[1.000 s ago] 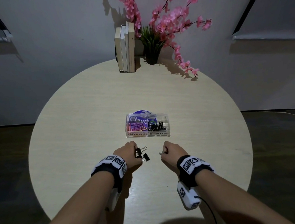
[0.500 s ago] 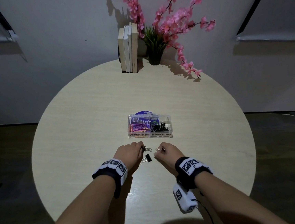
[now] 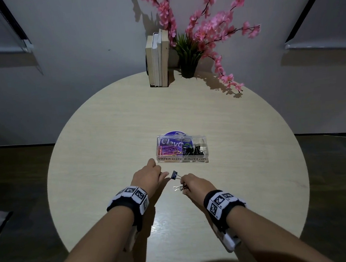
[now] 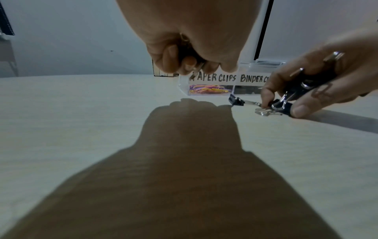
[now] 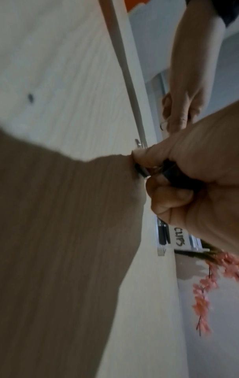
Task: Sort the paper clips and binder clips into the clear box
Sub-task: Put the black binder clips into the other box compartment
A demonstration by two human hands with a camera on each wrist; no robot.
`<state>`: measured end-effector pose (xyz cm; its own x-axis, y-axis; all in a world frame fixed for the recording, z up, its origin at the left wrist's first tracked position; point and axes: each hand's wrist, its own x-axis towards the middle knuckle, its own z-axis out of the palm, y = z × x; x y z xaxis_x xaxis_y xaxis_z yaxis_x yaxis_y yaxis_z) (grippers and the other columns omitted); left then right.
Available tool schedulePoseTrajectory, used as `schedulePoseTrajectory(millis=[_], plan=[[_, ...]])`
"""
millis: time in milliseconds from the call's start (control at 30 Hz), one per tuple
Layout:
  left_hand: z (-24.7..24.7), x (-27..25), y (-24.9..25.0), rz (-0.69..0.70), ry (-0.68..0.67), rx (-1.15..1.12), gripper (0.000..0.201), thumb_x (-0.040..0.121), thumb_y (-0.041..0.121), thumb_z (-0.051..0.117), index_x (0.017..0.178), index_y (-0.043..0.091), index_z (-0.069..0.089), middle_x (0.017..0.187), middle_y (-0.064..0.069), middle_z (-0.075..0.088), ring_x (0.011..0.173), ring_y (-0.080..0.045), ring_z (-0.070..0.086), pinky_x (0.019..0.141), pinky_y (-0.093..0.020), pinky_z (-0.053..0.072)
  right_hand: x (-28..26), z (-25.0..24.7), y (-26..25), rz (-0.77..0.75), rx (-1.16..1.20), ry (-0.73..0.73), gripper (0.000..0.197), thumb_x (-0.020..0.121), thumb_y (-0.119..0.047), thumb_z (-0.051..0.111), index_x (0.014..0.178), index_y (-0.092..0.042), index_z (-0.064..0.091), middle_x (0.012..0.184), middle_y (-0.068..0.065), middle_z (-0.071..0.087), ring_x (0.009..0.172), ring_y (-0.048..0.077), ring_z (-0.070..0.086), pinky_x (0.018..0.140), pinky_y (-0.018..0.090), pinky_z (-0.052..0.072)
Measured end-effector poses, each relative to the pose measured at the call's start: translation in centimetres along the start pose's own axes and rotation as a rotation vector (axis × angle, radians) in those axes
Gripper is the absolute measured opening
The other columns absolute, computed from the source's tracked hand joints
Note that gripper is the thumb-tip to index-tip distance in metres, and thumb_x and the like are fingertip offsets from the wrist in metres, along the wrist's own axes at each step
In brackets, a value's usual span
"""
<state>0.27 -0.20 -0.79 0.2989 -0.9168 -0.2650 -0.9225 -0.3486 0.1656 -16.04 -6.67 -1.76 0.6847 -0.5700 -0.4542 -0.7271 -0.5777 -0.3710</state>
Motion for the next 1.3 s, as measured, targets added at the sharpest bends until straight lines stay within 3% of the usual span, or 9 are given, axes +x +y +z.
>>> schedulePoseTrajectory(millis=[233, 367, 567, 667, 767, 967, 1133, 1233, 1300], plan=[[0.6, 0.6, 1.1, 0.113, -0.062, 0.049, 0.031, 0.097, 0.026, 0.039, 0.127, 0.025, 0.044, 0.113, -0.007, 0.067, 0.098, -0.031, 0.064, 0.078, -0.036, 0.050, -1.3, -0.2, 1.7, 0.078, 0.163, -0.021, 0.018, 0.094, -0.021, 0.052, 0.099, -0.013, 0.037, 0.104, 0.016, 0.053, 0.078, 0.024, 0.047, 0.071, 0.032, 0.035], [0.3, 1.5, 2.3, 0.151, -0.161, 0.107, 0.044, 0.093, 0.041, 0.049, 0.131, 0.022, 0.038, 0.110, -0.009, 0.069, 0.098, -0.031, 0.065, 0.080, -0.034, 0.052, -1.9, -0.8, 2.7, 0.112, 0.216, -0.049, 0.019, 0.094, -0.022, 0.050, 0.090, -0.014, 0.033, 0.085, 0.010, 0.051, 0.076, 0.024, 0.047, 0.068, 0.033, 0.034], [0.5, 1.6, 3.0, 0.100, -0.267, 0.061, 0.039, 0.094, 0.040, 0.049, 0.119, 0.010, 0.045, 0.108, -0.010, 0.069, 0.097, -0.031, 0.065, 0.081, -0.037, 0.052, -2.3, -4.0, 4.3, 0.160, 0.351, 0.011, 0.005, 0.087, -0.018, 0.055, 0.086, -0.021, 0.058, 0.093, 0.009, 0.067, 0.079, 0.024, 0.060, 0.070, 0.027, 0.045], [0.6, 0.6, 2.7, 0.068, -0.297, 0.020, 0.036, 0.088, 0.038, 0.050, 0.110, 0.010, 0.051, 0.088, -0.006, 0.063, 0.080, -0.028, 0.060, 0.075, -0.035, 0.051, -0.8, -7.8, 3.9, 0.167, 0.394, 0.106, 0.019, 0.090, -0.013, 0.054, 0.102, -0.008, 0.068, 0.091, 0.008, 0.066, 0.069, 0.020, 0.056, 0.062, 0.022, 0.042], [0.5, -0.4, 2.2, 0.027, -0.313, 0.019, 0.029, 0.080, 0.036, 0.044, 0.091, 0.011, 0.056, 0.072, -0.002, 0.056, 0.074, -0.026, 0.057, 0.069, -0.031, 0.046, 2.2, -11.1, 3.3, 0.241, 0.451, 0.309, 0.022, 0.091, -0.014, 0.055, 0.100, 0.001, 0.067, 0.089, 0.017, 0.065, 0.082, 0.030, 0.060, 0.069, 0.032, 0.048], [-1.2, -1.7, -0.2, -0.040, -0.206, 0.010, 0.037, 0.090, 0.032, 0.035, 0.089, 0.010, 0.064, 0.100, -0.012, 0.070, 0.090, -0.029, 0.063, 0.078, -0.033, 0.047, 6.2, -11.7, 1.3, 0.226, 0.332, 0.332, 0.023, 0.091, -0.007, 0.051, 0.108, 0.002, 0.064, 0.117, 0.024, 0.064, 0.101, 0.035, 0.061, 0.080, 0.034, 0.047], [-2.5, -2.5, -1.5, -0.077, -0.153, -0.126, 0.027, 0.091, 0.029, 0.038, 0.071, 0.015, 0.050, 0.088, -0.012, 0.066, 0.081, -0.029, 0.056, 0.068, -0.028, 0.038, 5.7, -10.3, 1.2, 0.127, 0.162, 0.243, 0.033, 0.090, -0.011, 0.056, 0.122, -0.008, 0.058, 0.123, 0.021, 0.059, 0.109, 0.035, 0.059, 0.081, 0.034, 0.046], [-3.4, -2.2, -1.4, -0.067, -0.165, -0.177, 0.027, 0.087, 0.030, 0.039, 0.085, 0.014, 0.061, 0.093, -0.007, 0.068, 0.088, -0.028, 0.061, 0.072, -0.030, 0.044, 3.4, -10.5, 2.0, 0.104, 0.277, 0.357, 0.034, 0.091, -0.012, 0.054, 0.124, -0.008, 0.056, 0.127, 0.018, 0.056, 0.113, 0.032, 0.056, 0.095, 0.037, 0.045], [-4.6, -1.7, -0.7, -0.031, -0.167, -0.218, 0.030, 0.081, 0.032, 0.037, 0.090, 0.017, 0.062, 0.096, -0.005, 0.068, 0.090, -0.027, 0.062, 0.078, -0.034, 0.048, 0.5, -10.3, 3.6, 0.087, 0.400, 0.477, 0.026, 0.091, -0.006, 0.051, 0.116, -0.006, 0.059, 0.120, 0.017, 0.058, 0.102, 0.027, 0.061, 0.089, 0.032, 0.050]])
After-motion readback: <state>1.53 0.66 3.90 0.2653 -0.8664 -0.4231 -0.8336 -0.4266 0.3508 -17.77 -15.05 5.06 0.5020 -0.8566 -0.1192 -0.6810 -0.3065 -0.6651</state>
